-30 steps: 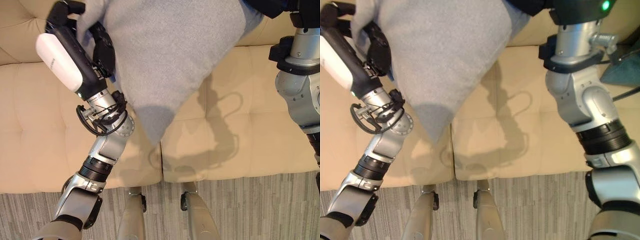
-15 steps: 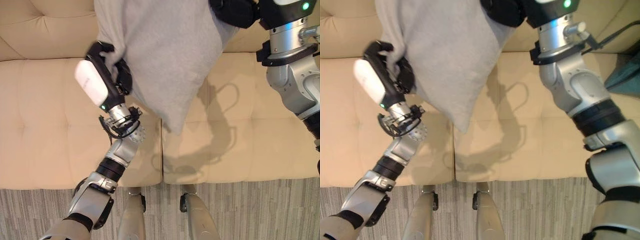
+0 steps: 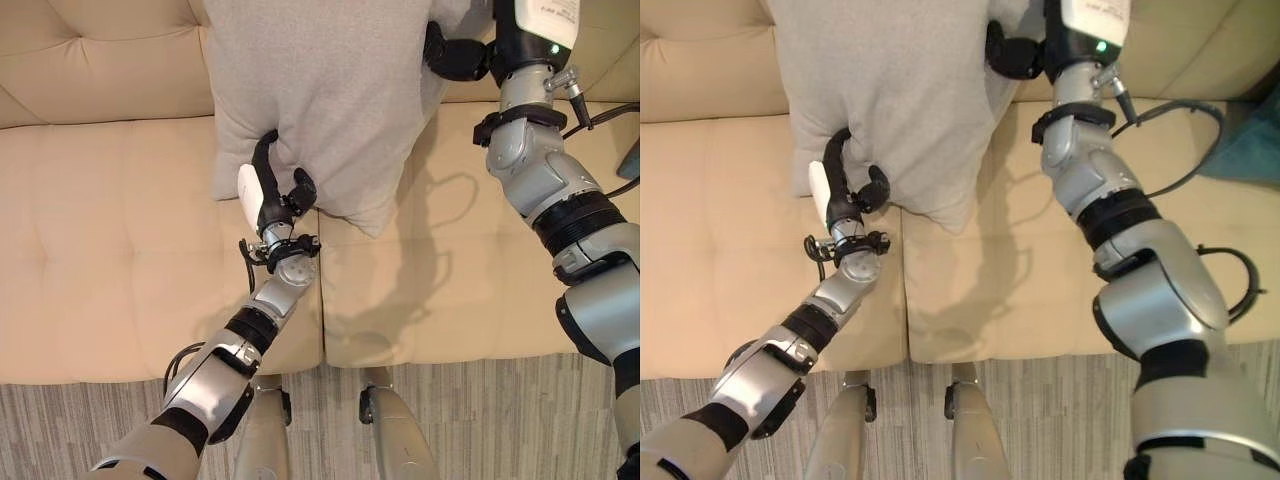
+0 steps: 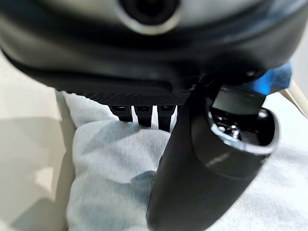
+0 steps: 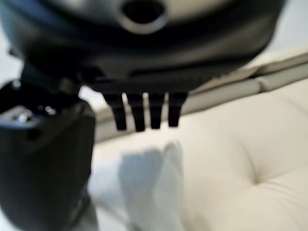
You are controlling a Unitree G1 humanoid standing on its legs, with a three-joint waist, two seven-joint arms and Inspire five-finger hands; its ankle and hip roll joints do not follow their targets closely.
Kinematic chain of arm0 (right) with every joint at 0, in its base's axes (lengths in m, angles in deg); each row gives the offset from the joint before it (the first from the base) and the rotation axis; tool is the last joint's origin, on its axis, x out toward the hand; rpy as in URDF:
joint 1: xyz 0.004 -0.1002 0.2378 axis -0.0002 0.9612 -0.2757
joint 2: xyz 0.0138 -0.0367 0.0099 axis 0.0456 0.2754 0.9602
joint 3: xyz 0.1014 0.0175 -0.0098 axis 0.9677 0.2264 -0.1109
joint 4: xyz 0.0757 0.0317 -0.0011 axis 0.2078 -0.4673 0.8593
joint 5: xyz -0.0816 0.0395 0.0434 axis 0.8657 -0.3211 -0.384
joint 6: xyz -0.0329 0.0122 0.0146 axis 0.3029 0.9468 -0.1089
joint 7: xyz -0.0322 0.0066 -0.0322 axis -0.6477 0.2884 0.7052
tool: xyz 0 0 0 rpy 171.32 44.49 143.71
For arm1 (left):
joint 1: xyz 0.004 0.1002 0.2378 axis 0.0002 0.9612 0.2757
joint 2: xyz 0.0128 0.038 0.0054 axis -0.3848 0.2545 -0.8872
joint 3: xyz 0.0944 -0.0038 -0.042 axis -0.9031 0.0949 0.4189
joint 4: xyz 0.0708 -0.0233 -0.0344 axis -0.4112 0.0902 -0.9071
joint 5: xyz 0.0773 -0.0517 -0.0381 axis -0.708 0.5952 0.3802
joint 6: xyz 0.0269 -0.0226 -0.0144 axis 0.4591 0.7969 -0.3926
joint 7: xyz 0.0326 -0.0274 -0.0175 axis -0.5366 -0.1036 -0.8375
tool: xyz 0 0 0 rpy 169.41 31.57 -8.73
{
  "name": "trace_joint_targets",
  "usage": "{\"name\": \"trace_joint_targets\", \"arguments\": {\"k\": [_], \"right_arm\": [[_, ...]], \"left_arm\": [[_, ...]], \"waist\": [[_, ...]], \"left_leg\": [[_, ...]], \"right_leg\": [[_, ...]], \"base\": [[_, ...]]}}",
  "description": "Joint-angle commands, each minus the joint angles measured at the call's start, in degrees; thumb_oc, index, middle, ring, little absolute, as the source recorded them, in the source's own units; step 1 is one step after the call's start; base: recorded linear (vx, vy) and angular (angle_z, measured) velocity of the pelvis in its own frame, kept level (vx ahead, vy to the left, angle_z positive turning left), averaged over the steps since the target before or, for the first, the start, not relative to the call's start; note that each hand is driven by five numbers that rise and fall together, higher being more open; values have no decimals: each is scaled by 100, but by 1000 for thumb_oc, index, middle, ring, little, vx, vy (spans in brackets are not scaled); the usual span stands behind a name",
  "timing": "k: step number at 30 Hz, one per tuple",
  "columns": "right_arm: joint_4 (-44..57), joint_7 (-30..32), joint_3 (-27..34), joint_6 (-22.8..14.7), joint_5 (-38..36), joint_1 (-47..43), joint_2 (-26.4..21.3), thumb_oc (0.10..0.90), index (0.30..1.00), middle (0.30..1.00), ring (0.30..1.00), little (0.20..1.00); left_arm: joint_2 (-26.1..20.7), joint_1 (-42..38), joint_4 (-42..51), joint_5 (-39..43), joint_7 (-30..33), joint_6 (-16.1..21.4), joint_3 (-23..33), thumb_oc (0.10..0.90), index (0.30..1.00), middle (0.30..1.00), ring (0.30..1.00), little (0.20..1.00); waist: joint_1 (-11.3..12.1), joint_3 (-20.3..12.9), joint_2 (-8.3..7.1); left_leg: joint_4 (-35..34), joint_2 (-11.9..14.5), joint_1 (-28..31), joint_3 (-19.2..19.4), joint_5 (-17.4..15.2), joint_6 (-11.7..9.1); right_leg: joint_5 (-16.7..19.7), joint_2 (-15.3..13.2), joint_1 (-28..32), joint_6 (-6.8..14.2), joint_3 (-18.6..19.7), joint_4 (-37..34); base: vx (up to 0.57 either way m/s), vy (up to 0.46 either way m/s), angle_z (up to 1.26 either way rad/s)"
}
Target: Pick up all the scattered cushions and arrange them neatly on the sofa.
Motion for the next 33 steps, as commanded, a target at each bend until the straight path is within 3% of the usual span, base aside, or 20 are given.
{"name": "trace_joint_targets", "arguments": {"k": [1, 4, 5, 10, 21, 27, 28, 33], "right_arm": [[1254, 1455, 1236, -524, 262, 149, 229, 800, 900, 900, 900, 900], [1825, 1629, 1784, -675, 390, 655, 313, 800, 900, 900, 900, 900], [2409, 1722, 2244, -830, 444, 1207, 565, 800, 900, 900, 900, 900], [3229, 1679, 2764, -1003, 526, 2474, 1142, 800, 900, 900, 900, 900], [2917, 1186, 2628, -1179, -601, 4022, 1974, 800, 900, 900, 900, 900], [2492, 646, 2451, -1570, -1723, 3999, 2154, 800, 900, 900, 900, 900], [2171, 155, 2217, -1614, -2476, 3928, 2173, 800, 900, 900, 900, 900], [1640, -102, 2052, -1638, -3018, 3651, 2166, 800, 900, 900, 900, 900]], "left_arm": [[401, -82, 134, -256, -580, 225, -381, 800, 900, 900, 900, 900], [336, 52, 252, -361, -612, 184, -295, 800, 900, 900, 900, 900], [312, 189, 324, -402, -603, 109, -209, 800, 900, 900, 900, 900], [272, 452, 398, -493, -616, -29, -167, 800, 900, 900, 900, 900], [55, 970, 1106, -549, -565, -125, -46, 800, 900, 900, 900, 900], [-137, 1202, 1415, -483, -718, -131, 50, 800, 900, 900, 900, 900], [-196, 1345, 1447, -409, -836, -132, 96, 800, 900, 900, 900, 900], [-245, 1409, 1437, -326, -912, -116, 97, 800, 900, 900, 900, 900]], "waist": [[-14, -516, -99], [-39, -540, -89], [-75, -556, -103], [-145, -601, -155], [-176, -617, -218], [-107, -570, -233], [-41, -528, -249], [19, -508, -278]], "left_leg": [[3, -42, -58, 34, -312, -195], [3, -57, -67, 15, -297, -175], [3, -62, -41, 6, -321, -160], [3, -62, 25, 3, -364, -118], [3, -37, 160, 3, -379, -67], [3, -40, 204, 4, -372, -65], [3, -34, 224, 9, -356, -74], [3, -32, 232, 10, -345, -85]], "right_leg": [[-802, 8, 371, 170, 22, 56], [-795, 2, 376, 160, 9, 52], [-806, 2, 397, 149, 4, 57], [-829, -5, 460, 134, 2, 81], [-862, -1, 597, 112, -35, 133], [-860, -22, 626, 95, -57, 156], [-857, -18, 641, 82, -63, 173], [-852, -13, 644, 64, -73, 183]], "base": [[0, 0, 0], [24, -2, 2], [21, -2, 4], [6, 1, 3], [0, 0, 0], [-7, -2, 0], [-35, -9, 2], [-3, -1, 1]]}}
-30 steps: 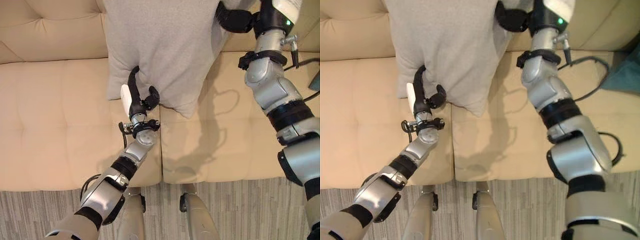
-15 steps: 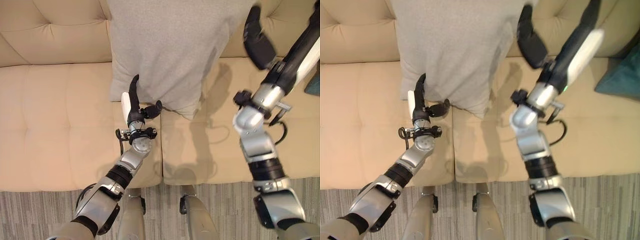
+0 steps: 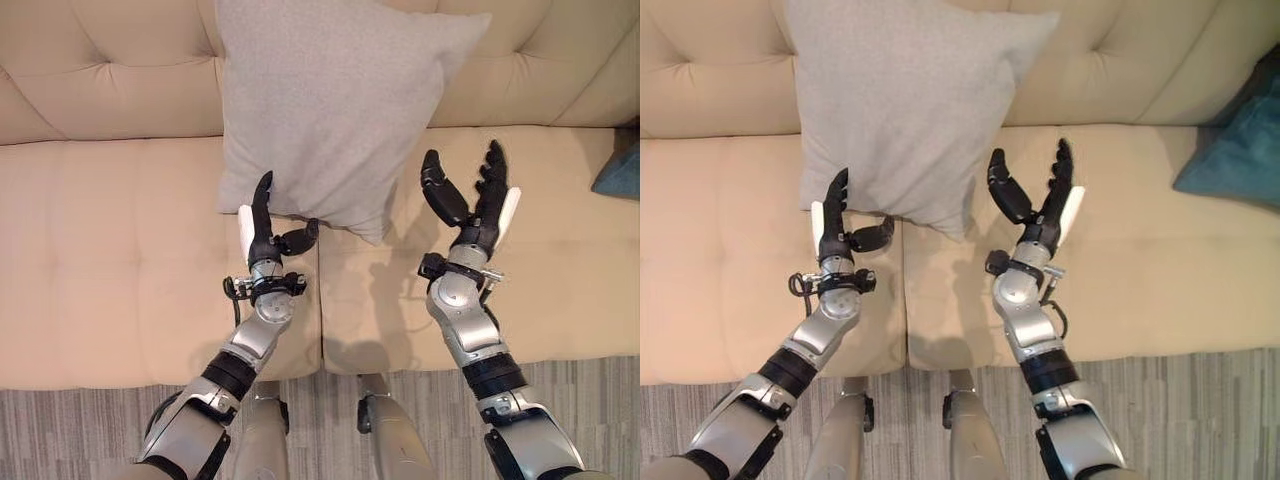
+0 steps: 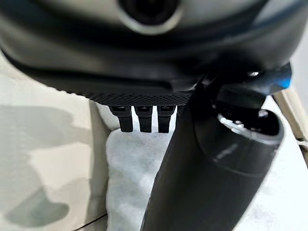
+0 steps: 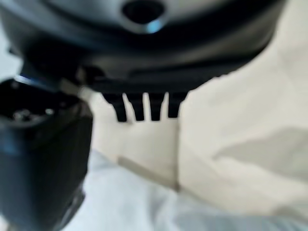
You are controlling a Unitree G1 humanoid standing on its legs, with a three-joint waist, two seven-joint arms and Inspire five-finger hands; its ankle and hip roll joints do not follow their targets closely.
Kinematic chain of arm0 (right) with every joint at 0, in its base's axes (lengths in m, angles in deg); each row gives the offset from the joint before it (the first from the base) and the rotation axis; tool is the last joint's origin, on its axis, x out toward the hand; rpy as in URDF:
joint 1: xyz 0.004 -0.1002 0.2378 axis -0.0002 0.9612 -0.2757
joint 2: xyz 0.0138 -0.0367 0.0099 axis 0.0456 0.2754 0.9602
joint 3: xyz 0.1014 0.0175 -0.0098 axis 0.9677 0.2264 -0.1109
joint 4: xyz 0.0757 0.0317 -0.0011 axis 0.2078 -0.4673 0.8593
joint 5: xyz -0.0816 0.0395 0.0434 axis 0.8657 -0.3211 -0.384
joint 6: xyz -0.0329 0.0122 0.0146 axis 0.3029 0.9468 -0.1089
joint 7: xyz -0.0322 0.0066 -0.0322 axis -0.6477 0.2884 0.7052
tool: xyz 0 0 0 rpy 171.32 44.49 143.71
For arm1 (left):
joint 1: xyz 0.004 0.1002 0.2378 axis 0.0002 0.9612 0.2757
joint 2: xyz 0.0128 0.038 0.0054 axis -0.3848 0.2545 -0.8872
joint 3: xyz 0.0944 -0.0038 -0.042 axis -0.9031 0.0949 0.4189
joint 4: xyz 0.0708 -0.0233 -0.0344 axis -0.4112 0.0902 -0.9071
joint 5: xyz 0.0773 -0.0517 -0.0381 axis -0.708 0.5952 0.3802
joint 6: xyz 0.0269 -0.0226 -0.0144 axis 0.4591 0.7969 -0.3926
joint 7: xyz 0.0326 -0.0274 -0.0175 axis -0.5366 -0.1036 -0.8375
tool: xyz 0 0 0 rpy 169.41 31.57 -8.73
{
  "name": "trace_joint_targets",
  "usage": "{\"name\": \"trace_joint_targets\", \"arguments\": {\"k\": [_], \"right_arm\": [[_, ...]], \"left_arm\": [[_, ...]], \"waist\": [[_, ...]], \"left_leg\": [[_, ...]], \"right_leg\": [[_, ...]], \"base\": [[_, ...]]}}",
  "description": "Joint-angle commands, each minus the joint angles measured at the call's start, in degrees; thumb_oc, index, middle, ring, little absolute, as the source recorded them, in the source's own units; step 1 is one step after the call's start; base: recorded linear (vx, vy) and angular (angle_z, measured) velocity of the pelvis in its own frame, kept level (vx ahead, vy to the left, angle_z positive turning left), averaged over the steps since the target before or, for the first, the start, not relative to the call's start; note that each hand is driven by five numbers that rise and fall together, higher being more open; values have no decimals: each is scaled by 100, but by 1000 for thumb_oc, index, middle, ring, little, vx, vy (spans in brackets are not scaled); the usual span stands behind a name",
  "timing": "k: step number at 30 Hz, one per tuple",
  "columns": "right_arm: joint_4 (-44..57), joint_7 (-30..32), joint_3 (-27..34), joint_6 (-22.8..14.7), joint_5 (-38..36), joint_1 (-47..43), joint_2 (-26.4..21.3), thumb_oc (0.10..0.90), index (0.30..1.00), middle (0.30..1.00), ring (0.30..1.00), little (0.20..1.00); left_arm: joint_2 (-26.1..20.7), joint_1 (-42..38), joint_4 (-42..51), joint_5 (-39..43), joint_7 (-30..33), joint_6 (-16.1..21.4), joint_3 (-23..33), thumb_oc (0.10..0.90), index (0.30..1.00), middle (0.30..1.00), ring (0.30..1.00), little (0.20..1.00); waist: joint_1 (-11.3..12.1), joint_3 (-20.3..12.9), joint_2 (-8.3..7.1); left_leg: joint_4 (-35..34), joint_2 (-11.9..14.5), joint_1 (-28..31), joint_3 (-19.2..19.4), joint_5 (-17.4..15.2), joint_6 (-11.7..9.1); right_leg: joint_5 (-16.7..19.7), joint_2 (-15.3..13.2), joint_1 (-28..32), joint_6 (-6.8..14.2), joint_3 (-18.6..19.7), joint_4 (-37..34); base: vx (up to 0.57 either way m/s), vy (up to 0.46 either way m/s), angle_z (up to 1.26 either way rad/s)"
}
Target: Pick up all the scattered cushions and arrange them neatly on the sofa.
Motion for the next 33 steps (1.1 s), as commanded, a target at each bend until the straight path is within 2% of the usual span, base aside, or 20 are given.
{"name": "trace_joint_targets", "arguments": {"k": [1, 11, 15, 19, 21, 22, 23, 24, 30, 33], "right_arm": [[30, -152, 140, -500, -282, -438, -32, 800, 900, 900, 900, 900], [-891, -611, -118, -466, -876, -915, 46, 800, 900, 900, 900, 900], [-1592, -941, -184, -480, -1535, -1357, 76, 800, 900, 900, 900, 900], [-1995, -988, -177, -421, -1593, -1595, 93, 800, 900, 900, 900, 900], [-2045, -1064, -233, -397, -1644, -1695, 78, 579, 568, 568, 568, 568], [-2054, -1128, -268, -389, -1643, -1713, 86, 565, 547, 547, 547, 547], [-2101, -1183, -303, -375, -1644, -1747, 59, 420, 331, 331, 331, 331], [-2102, -1184, -303, -375, -1644, -1747, 59, 400, 300, 300, 300, 300], [-2376, -1403, -494, -343, -1601, -2068, -11, 400, 300, 300, 300, 300], [-2742, -1356, -430, -213, -1279, -2354, -360, 400, 300, 300, 300, 300]], "left_arm": [[45, -105, 124, -110, -157, 276, -140, 800, 900, 900, 900, 900], [16, 9, 50, -49, -290, 323, -166, 800, 900, 900, 900, 900], [-9, -51, -86, 6, -364, 390, -203, 800, 900, 900, 900, 900], [-28, -75, -106, 43, -419, 441, -226, 800, 900, 900, 900, 900], [-61, -40, -74, 60, -446, 482, -209, 800, 900, 900, 900, 900], [-70, -12, -48, 64, -452, 502, -200, 800, 900, 900, 900, 900], [-75, 7, -49, 74, -469, 516, -201, 800, 900, 900, 900, 900], [-75, 7, -49, 74, -469, 516, -201, 800, 900, 900, 900, 900], [-147, -9, -119, 176, -608, 597, -259, 800, 900, 900, 900, 900], [-251, -3, -12, 50, -639, 640, -270, 800, 900, 900, 900, 900]], "waist": [[68, -451, -192], [195, -421, -243], [297, -386, -261], [371, -350, -253], [413, -339, -253], [435, -337, -256], [453, -338, -256], [453, -338, -256], [520, -320, -294], [605, -310, -265]], "left_leg": [[5, -44, -152, 132, -360, -64], [5, -14, -84, 125, -360, -94], [5, 1, -99, 131, -344, -126], [5, 7, -115, 129, -332, -141], [5, 7, -122, 124, -329, -145], [5, 7, -127, 125, -325, -148], [5, 9, -132, 129, -323, -152], [5, 9, -132, 129, -323, -152], [5, 24, -133, 134, -307, -167], [5, 4, -217, 137, -280, -221]], "right_leg": [[-844, -39, 191, 64, -10, 185], [-889, -12, 282, 32, -62, 183], [-890, -3, 279, 30, -108, 188], [-885, 7, 278, 30, -147, 169], [-889, 17, 275, 28, -150, 165], [-885, 23, 276, 29, -153, 159], [-888, 27, 273, 30, -164, 154], [-888, 27, 273, 30, -164, 154], [-935, 37, 287, 20, -184, 190], [-943, 26, 287, 29, -312, 169]], "base": [[0, 0, 0], [0, 0, 0], [6, -14, 1], [7, -15, 1], [0, 0, 0], [0, 0, 0], [0, 0, 0], [0, 0, 0], [0, 0, 0], [9, -35, 4]]}}
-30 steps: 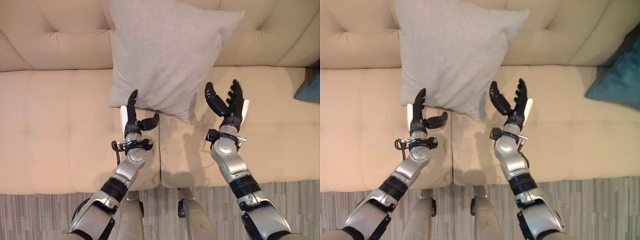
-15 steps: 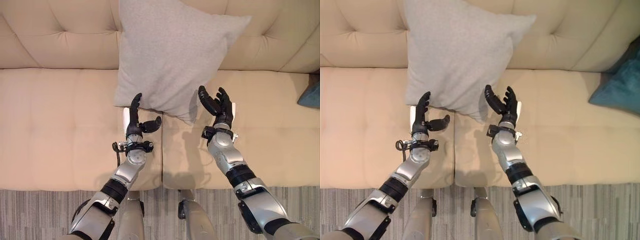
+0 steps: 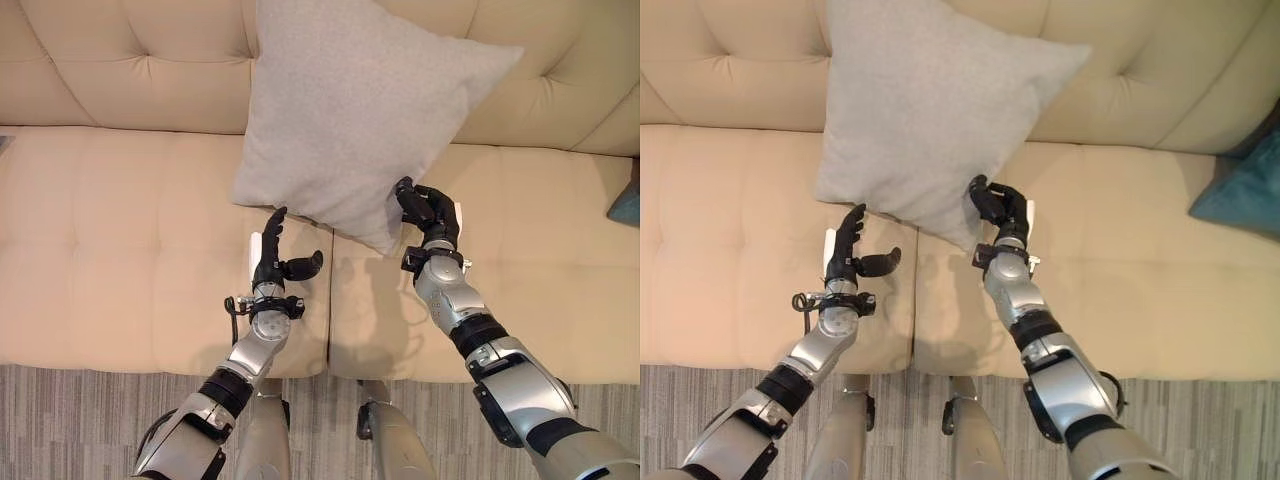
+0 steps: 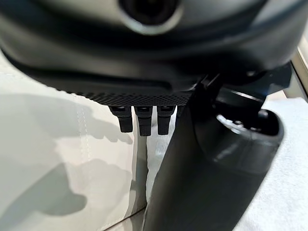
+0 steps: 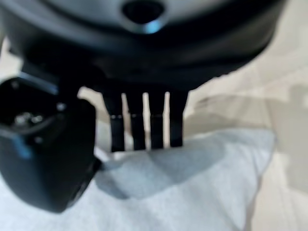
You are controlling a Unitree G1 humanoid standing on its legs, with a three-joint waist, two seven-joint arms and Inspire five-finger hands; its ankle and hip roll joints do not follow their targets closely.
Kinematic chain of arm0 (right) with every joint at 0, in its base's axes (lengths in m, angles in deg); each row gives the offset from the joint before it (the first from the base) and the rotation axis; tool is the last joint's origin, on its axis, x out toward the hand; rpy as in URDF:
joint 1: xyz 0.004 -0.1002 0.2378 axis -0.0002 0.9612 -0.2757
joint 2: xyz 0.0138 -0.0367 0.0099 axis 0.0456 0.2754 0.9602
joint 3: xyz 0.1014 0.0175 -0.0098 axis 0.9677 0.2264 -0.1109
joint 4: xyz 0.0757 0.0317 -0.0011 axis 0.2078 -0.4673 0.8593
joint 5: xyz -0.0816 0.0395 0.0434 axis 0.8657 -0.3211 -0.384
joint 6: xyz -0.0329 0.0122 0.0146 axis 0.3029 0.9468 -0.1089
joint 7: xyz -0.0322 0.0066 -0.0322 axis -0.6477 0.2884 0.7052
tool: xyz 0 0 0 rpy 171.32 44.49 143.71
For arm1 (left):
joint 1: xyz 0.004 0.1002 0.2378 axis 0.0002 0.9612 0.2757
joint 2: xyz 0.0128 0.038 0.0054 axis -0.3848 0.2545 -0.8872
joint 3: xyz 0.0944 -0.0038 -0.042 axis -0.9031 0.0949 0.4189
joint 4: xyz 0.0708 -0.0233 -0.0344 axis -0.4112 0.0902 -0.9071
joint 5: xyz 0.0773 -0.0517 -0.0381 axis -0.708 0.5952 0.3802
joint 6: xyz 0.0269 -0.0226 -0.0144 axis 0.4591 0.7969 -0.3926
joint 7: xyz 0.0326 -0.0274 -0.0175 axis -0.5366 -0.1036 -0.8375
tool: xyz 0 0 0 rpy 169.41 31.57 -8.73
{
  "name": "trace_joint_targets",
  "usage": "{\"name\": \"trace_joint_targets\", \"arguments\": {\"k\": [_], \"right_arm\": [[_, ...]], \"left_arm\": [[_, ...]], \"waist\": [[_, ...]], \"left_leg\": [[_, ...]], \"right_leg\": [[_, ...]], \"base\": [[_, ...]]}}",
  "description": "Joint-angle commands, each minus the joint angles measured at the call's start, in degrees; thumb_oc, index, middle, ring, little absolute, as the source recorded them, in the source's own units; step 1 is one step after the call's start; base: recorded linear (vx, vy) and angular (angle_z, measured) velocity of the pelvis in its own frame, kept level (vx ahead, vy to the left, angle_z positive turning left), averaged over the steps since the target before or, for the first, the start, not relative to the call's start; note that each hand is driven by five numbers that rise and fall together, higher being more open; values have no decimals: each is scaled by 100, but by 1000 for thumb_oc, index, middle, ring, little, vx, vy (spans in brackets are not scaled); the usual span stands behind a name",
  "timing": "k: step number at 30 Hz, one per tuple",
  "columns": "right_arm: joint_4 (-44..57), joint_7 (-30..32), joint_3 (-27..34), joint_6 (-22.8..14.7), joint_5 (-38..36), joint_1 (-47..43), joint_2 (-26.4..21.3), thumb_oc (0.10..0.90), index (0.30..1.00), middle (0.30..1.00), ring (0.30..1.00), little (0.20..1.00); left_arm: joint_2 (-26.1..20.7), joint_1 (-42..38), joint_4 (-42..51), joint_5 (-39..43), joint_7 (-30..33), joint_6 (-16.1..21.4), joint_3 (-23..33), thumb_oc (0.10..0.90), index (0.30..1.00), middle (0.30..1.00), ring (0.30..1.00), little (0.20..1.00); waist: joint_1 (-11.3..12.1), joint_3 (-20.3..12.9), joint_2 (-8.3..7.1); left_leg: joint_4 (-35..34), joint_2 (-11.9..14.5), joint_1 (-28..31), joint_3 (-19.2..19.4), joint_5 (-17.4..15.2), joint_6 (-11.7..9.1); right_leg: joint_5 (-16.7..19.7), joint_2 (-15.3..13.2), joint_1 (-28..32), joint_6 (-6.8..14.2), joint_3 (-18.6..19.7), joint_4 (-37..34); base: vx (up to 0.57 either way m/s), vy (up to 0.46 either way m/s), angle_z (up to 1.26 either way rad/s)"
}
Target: Pick up all the scattered cushions and arrange them neatly on the sofa.
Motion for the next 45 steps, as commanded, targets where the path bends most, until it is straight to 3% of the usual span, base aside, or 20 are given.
{"name": "trace_joint_targets", "arguments": {"k": [1, 11, 28, 35, 36, 37, 38, 45], "right_arm": [[-135, -2, 162, -262, 422, -800, -383, 400, 300, 300, 300, 300], [-313, 489, 494, -275, 799, -1047, -964, 400, 300, 300, 300, 300], [496, 970, 649, -529, 1072, -1301, -1458, 400, 300, 300, 300, 300], [596, 1030, 601, -530, 1228, -1325, -1439, 400, 300, 300, 300, 300], [531, 998, 590, -523, 1170, -1353, -1410, 552, 528, 528, 528, 528], [527, 996, 588, -524, 1168, -1356, -1411, 651, 676, 676, 676, 676], [367, 881, 465, -445, 1098, -1451, -1403, 800, 900, 900, 900, 900], [577, 915, 495, -418, 1195, -1169, -1287, 800, 900, 900, 900, 900]], "left_arm": [[-84, -306, 191, -173, -33, 648, 13, 800, 900, 900, 900, 900], [-266, 146, 487, -104, -96, 736, 241, 800, 900, 900, 900, 900], [-358, 651, 451, -31, -214, 763, 297, 800, 900, 900, 900, 900], [-372, 725, 398, -41, -237, 747, 298, 800, 900, 900, 900, 900], [-381, 727, 389, -40, -241, 748, 294, 800, 900, 900, 900, 900], [-381, 727, 389, -40, -241, 748, 294, 800, 900, 900, 900, 900], [-412, 708, 365, -45, -235, 737, 303, 800, 900, 900, 900, 900], [-400, 777, 293, -21, -216, 684, 374, 800, 900, 900, 900, 900]], "waist": [[217, -321, -265], [317, -299, -265], [380, -412, -391], [395, -447, -431], [404, -447, -435], [404, -446, -436], [406, -452, -454], [387, -463, -500]], "left_leg": [[4, -13, -256, 236, -309, -184], [4, -22, -300, 186, -320, -193], [4, -23, -287, 142, -372, -170], [4, -24, -244, 118, -395, -151], [4, -19, -239, 116, -394, -152], [4, -20, -239, 116, -394, -152], [4, -7, -231, 117, -391, -156], [4, 8, -216, 89, -397, -145]], "right_leg": [[-918, 16, 201, 40, -205, 143], [-924, 39, 258, 58, -307, 78], [-982, 52, 301, 54, -348, 67], [-1010, 66, 355, 37, -356, 72], [-1010, 66, 358, 37, -355, 72], [-1010, 65, 358, 37, -354, 72], [-1014, 71, 358, 29, -357, 76], [-1028, 103, 380, 20, -384, 86]], "base": [[19, -44, 14], [10, -10, 9], [8, 0, 0], [0, 0, 0], [0, 0, 0], [0, 0, 0], [0, 0, 0], [0, 0, 0]]}}
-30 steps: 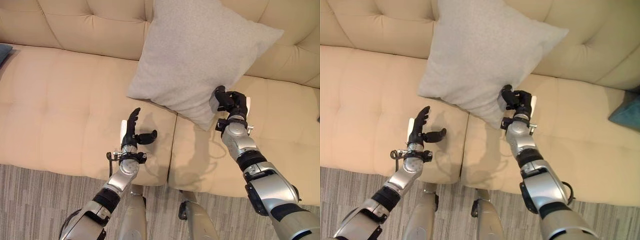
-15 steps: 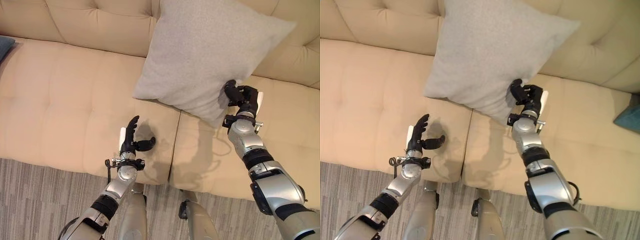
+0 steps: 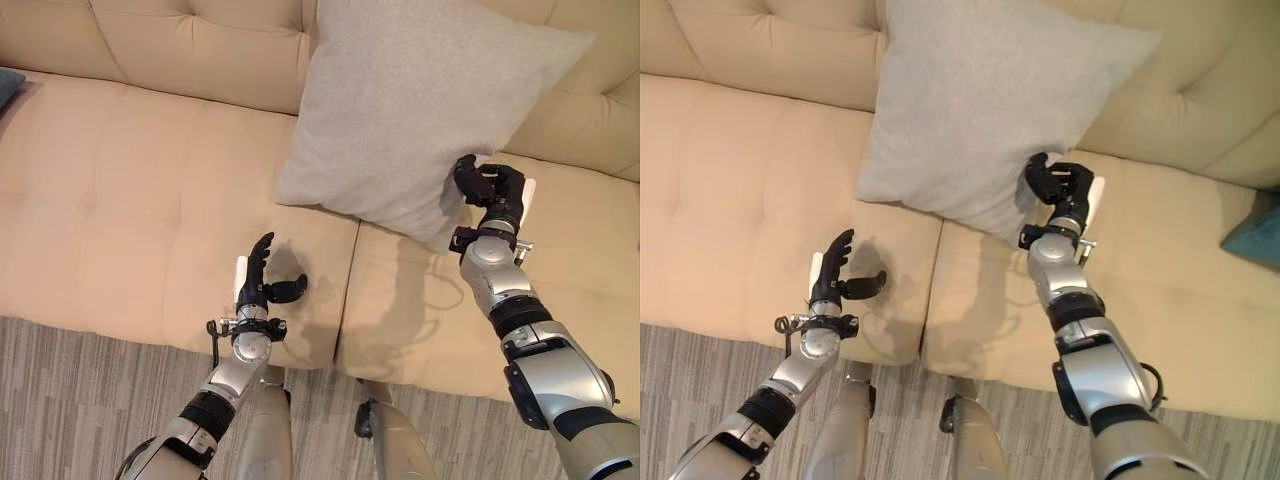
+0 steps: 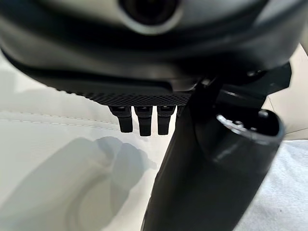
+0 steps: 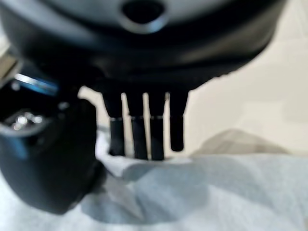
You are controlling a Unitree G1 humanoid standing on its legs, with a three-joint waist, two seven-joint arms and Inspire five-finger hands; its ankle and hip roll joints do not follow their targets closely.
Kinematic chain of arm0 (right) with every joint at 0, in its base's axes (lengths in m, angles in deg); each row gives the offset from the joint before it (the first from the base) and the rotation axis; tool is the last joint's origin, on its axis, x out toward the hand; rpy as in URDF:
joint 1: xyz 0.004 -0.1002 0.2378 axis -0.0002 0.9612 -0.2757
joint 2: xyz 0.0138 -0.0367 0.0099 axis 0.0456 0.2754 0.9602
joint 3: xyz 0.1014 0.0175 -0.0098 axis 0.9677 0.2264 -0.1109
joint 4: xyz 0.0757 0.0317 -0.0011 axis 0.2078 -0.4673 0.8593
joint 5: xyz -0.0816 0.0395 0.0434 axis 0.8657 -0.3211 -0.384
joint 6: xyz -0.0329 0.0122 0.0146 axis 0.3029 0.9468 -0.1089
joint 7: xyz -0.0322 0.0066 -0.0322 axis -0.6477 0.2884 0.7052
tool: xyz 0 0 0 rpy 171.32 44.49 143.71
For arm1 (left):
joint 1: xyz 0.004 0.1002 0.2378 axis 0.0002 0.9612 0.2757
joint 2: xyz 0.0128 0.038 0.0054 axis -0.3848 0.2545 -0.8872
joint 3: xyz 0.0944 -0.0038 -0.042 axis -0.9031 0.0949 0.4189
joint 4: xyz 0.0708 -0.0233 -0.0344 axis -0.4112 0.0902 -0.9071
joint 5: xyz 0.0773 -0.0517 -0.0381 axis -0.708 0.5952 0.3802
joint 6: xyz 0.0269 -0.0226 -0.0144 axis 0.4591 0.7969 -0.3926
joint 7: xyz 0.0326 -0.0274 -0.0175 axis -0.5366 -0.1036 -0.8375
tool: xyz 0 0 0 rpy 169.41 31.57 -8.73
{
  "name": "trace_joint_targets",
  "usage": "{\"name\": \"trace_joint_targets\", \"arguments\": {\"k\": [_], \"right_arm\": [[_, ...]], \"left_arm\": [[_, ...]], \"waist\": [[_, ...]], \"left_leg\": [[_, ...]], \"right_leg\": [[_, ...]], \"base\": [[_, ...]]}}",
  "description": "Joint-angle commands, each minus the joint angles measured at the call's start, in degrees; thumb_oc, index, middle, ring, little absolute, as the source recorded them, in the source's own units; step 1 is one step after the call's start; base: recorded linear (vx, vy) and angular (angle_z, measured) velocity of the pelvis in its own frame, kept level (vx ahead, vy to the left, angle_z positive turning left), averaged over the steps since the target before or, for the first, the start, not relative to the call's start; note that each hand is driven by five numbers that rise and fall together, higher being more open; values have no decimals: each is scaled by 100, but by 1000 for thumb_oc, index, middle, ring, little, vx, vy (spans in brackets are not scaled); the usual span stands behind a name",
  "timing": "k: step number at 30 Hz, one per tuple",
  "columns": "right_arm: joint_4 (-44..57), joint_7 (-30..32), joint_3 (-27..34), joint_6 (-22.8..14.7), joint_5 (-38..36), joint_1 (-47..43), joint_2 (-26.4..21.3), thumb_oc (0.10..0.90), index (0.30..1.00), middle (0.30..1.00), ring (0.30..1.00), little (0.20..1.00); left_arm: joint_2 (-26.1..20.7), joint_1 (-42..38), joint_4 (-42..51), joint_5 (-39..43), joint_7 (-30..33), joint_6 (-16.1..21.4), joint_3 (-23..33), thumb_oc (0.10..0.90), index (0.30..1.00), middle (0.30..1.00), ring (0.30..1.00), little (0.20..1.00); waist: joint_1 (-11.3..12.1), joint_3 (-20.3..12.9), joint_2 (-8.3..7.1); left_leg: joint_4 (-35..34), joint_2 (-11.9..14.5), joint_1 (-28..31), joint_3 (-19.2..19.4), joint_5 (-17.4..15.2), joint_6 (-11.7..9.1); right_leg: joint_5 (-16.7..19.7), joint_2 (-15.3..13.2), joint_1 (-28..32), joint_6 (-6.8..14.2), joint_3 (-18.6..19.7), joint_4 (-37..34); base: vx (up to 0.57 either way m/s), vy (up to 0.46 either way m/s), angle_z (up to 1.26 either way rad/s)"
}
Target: Pick up all the scattered cushions and arrange them neatly on the sofa.
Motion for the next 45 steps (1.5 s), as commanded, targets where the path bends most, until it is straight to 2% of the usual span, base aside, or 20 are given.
{"name": "trace_joint_targets", "arguments": {"k": [1, 4, 6, 9, 13, 15, 17, 18, 22, 26, 31, 36, 37, 39, 44, 45], "right_arm": [[855, 322, 83, -628, 311, -801, -450, 800, 900, 900, 900, 900], [1291, 629, 328, -625, 637, -471, -408, 800, 900, 900, 900, 900], [1996, 1481, 947, -596, 1503, 141, -220, 800, 900, 900, 900, 900], [2364, 1952, 1335, -478, 2070, 574, -100, 800, 900, 900, 900, 900], [2790, 2128, 1626, -396, 2348, 1185, 87, 800, 900, 900, 900, 900], [3162, 2168, 1838, -365, 2567, 2029, 396, 800, 900, 900, 900, 900], [3317, 2146, 1914, -349, 2642, 2328, 517, 800, 900, 900, 900, 900], [3416, 2125, 2056, -391, 2622, 2712, 671, 800, 900, 900, 900, 900], [3489, 2117, 2282, -458, 2547, 3181, 797, 800, 900, 900, 900, 900], [3612, 1871, 2593, -526, 2354, 3829, 843, 800, 900, 900, 900, 900], [3684, 1622, 2781, -594, 2151, 4372, 905, 800, 900, 900, 900, 900], [3659, 778, 2520, -426, 1824, 4991, 983, 800, 900, 900, 900, 900], [3662, 774, 2520, -426, 1821, 5001, 979, 800, 900, 900, 900, 900], [3371, 280, 2318, -307, 1698, 5162, 964, 800, 900, 900, 900, 900], [2825, -560, 1923, -239, 1564, 5572, 1041, 800, 900, 900, 900, 900], [2823, -562, 1921, -241, 1563, 5572, 1040, 800, 900, 900, 900, 900]], "left_arm": [[-99, 2, 237, -14, 14, 449, 149, 800, 900, 900, 900, 900], [-83, 42, 249, -26, 49, 413, 224, 800, 900, 900, 900, 900], [-23, 72, 264, -149, 158, 307, 358, 800, 900, 900, 900, 900], [-25, 117, 257, -289, 259, 224, 504, 800, 900, 900, 900, 900], [-28, 226, 319, -337, 362, 180, 711, 800, 900, 900, 900, 900], [16, 442, 345, -254, 489, 189, 1029, 800, 900, 900, 900, 900], [45, 566, 342, -183, 507, 195, 1132, 800, 900, 900, 900, 900], [44, 875, 357, -75, 532, 186, 1352, 800, 900, 900, 900, 900], [-1, 1248, 269, 17, 563, 121, 1718, 800, 900, 900, 900, 900], [6, 1586, -88, 105, 598, 45, 2154, 800, 900, 900, 900, 900], [84, 1910, -541, 110, 524, -46, 2323, 800, 900, 900, 900, 900], [346, 2148, -1212, 708, 166, -114, 2319, 800, 900, 900, 900, 900], [346, 2150, -1223, 714, 160, -105, 2315, 800, 900, 900, 900, 900], [522, 2192, -1814, 1278, -273, -166, 2308, 800, 900, 900, 900, 900], [742, 2313, -2983, 1541, -993, -342, 2366, 800, 900, 900, 900, 900], [742, 2313, -2988, 1542, -997, -339, 2368, 800, 900, 900, 900, 900]], "waist": [[-2, -519, -392], [-35, -533, -389], [-86, -535, -328], [-116, -505, -248], [-173, -473, -184], [-268, -489, -149], [-301, -519, -146], [-348, -581, -144], [-401, -674, -151], [-522, -832, -143], [-645, -1040, -111], [-769, -1298, -75], [-763, -1296, -73], [-816, -1414, -18], [-926, -1592, 92], [-929, -1587, 93]], "left_leg": [[5, -8, 11, 389, -457, -92], [5, -8, 29, 372, -474, -82], [5, -15, 55, 342, -512, -47], [5, -26, 72, 312, -530, -9], [5, -35, 77, 289, -507, 24], [5, -43, 189, 293, -582, 56], [5, -51, 211, 290, -575, 78], [5, -47, 342, 317, -661, 113], [5, -48, 549, 361, -713, 161], [6, -58, 873, 420, -820, 197], [21, -44, 1231, 498, -934, 247], [23, 30, 1599, 615, -1039, 283], [20, 33, 1612, 621, -1043, 283], [9, 77, 1861, 707, -1082, 286], [5, 242, 2200, 787, -1078, 218], [5, 243, 2207, 786, -1080, 217]], "right_leg": [[-961, 74, 418, -2, -57, 88], [-982, 77, 437, -5, -57, 98], [-1047, 70, 467, -5, -62, 153], [-1123, 57, 447, -19, -55, 255], [-1165, 40, 411, -33, -57, 374], [-1244, 26, 466, -33, -67, 475], [-1226, 15, 481, -26, -67, 487], [-1278, 8, 569, -25, -33, 519], [-1287, -2, 723, -16, 18, 533], [-1338, -12, 989, 10, 85, 515], [-1379, -26, 1266, 23, 155, 502], [-1373, -9, 1506, 53, 254, 514], [-1374, -7, 1517, 53, 259, 512], [-1409, 23, 1718, 58, 310, 532], [-1668, 178, 1978, -40, 375, 705], [-1671, 179, 1984, -42, 373, 708]], "base": [[0, 0, 0], [11, -3, 1], [27, -7, 5], [1, 14, 8], [-15, 18, 5], [11, 19, 3], [20, 17, 4], [35, 21, 5], [47, 37, -1], [55, 45, -8], [34, 40, -6], [1, 27, -15], [5, 18, -18], [3, -1, -17], [5, -55, -13], [-5, -85, -6]]}}
